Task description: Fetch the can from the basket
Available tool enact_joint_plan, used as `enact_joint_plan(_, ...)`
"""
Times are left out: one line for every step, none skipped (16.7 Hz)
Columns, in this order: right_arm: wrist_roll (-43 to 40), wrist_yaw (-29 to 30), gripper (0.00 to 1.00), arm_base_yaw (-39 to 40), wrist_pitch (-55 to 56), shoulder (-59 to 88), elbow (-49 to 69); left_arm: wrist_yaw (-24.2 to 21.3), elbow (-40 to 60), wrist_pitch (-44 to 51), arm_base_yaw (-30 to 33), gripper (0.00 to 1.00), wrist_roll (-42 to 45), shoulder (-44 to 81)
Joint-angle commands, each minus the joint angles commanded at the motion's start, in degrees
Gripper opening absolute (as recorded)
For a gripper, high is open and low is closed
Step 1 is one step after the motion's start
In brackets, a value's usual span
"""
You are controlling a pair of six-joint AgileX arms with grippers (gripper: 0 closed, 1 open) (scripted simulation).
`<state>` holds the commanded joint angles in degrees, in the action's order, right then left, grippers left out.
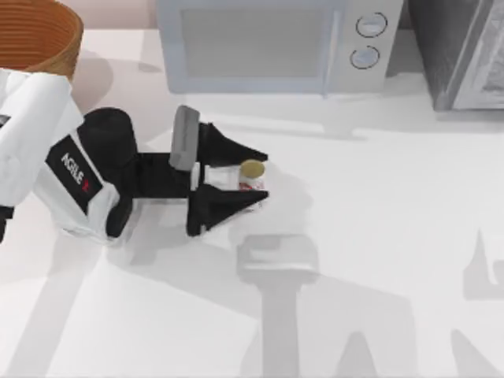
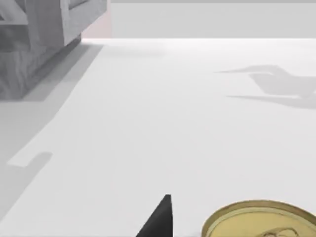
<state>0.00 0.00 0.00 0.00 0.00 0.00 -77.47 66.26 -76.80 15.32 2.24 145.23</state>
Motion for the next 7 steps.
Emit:
enact_joint_plan(0.0,0.0,1.0,0.0,0.0,0.0,0.0,0.0,0.0,0.0,0.0,0.98,0.0,0.0)
enact_joint_plan(0.0,0.0,1.0,0.0,0.0,0.0,0.0,0.0,0.0,0.0,0.0,1.0,0.0,0.0)
enact_joint_plan(0.0,0.0,1.0,0.0,0.0,0.0,0.0,0.0,0.0,0.0,0.0,1.0,0.0,0.0)
enact_joint_plan(0.0,0.0,1.0,0.0,0.0,0.0,0.0,0.0,0.0,0.0,0.0,1.0,0.0,0.0)
enact_joint_plan(0.0,0.0,1.0,0.0,0.0,0.0,0.0,0.0,0.0,0.0,0.0,1.0,0.0,0.0)
enact_joint_plan(0.0,0.0,1.0,0.0,0.0,0.0,0.0,0.0,0.0,0.0,0.0,1.0,0.0,0.0)
enact_joint_plan(0.0,0.0,1.0,0.0,0.0,0.0,0.0,0.0,0.0,0.0,0.0,1.0,0.0,0.0)
